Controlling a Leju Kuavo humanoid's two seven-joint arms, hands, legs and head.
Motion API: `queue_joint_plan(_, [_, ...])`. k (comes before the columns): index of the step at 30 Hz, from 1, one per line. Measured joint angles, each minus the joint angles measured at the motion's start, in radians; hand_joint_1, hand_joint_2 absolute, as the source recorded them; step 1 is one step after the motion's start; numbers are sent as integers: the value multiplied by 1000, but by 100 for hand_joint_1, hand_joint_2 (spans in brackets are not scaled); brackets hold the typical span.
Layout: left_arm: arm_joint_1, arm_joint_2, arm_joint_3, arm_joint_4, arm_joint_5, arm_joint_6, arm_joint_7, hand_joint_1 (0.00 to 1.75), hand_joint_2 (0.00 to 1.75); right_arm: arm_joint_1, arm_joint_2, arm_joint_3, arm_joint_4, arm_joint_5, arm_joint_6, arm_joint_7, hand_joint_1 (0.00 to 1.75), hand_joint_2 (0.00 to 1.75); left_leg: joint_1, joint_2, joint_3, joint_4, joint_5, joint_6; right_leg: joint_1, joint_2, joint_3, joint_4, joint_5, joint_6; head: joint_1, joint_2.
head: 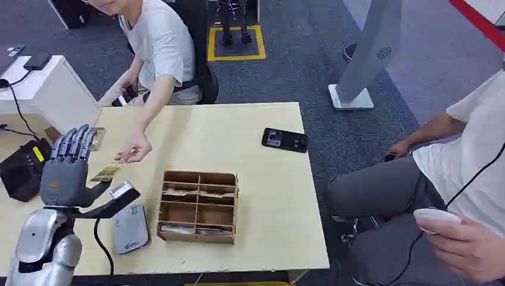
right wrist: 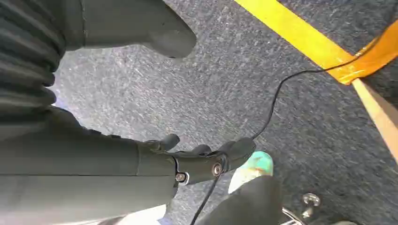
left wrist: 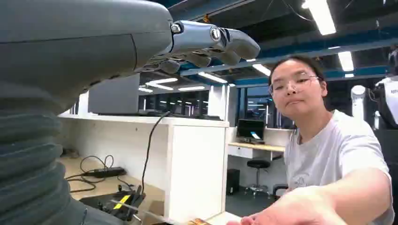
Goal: Pass the card to the sensor for recognition and then transmit it.
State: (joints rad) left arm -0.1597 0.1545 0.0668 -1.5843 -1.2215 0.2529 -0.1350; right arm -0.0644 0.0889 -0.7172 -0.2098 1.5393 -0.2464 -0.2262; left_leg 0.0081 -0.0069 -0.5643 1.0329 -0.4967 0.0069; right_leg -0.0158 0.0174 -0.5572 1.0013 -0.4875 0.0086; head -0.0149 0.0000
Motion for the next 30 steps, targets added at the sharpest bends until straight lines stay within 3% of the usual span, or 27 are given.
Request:
queue_joint_plan(29, [19, -21, 39, -46, 16, -15, -13, 0, 175, 14, 5, 33, 0, 0, -6, 5, 0, 175, 0, 0, 0, 0, 0, 0, 0, 0, 0, 0, 0, 0, 0, 0])
queue_joint_plan(30, [19, -24, 39, -49, 8, -21, -13, 24, 175, 15, 5, 33, 0, 0, -6, 3, 0, 175, 0, 0, 0, 0, 0, 0, 0, 0, 0, 0, 0, 0, 0, 0])
